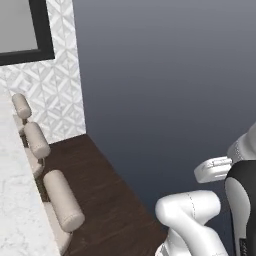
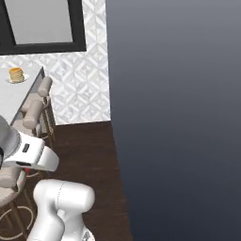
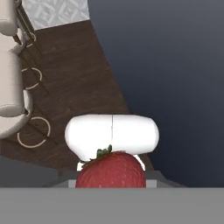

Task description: Take the strawberry from the fridge and place it on top of the pancake, located on the dining counter.

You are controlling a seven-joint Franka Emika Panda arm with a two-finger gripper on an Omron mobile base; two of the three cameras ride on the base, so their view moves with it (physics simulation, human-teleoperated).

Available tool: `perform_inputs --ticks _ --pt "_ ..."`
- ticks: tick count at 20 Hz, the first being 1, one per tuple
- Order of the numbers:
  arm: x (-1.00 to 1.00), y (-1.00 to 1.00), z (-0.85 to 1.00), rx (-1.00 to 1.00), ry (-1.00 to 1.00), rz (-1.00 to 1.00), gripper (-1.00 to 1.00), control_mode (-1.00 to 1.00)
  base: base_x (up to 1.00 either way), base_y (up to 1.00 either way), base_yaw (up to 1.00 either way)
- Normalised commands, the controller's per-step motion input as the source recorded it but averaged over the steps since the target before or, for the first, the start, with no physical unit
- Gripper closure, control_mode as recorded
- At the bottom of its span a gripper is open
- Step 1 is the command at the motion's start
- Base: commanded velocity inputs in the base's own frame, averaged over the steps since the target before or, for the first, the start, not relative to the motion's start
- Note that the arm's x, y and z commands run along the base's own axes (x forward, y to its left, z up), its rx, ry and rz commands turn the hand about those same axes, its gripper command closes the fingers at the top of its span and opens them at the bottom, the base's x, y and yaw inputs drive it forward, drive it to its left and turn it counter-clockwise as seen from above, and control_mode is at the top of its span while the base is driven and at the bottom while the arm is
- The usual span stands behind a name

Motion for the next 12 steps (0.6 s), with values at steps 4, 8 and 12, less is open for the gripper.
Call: perform_inputs --ticks 4,8,12 --pt "0.0 0.0 0.0 0.0 0.0 0.0 1.0 1.0 1.0 0.13 0.34" --pt "0.0 0.0 0.0 0.0 0.0 0.0 1.0 1.0 1.0 -0.13 0.43" --pt "0.0 0.0 0.0 0.0 0.0 0.0 1.0 1.0 1.0 -0.41 0.53"
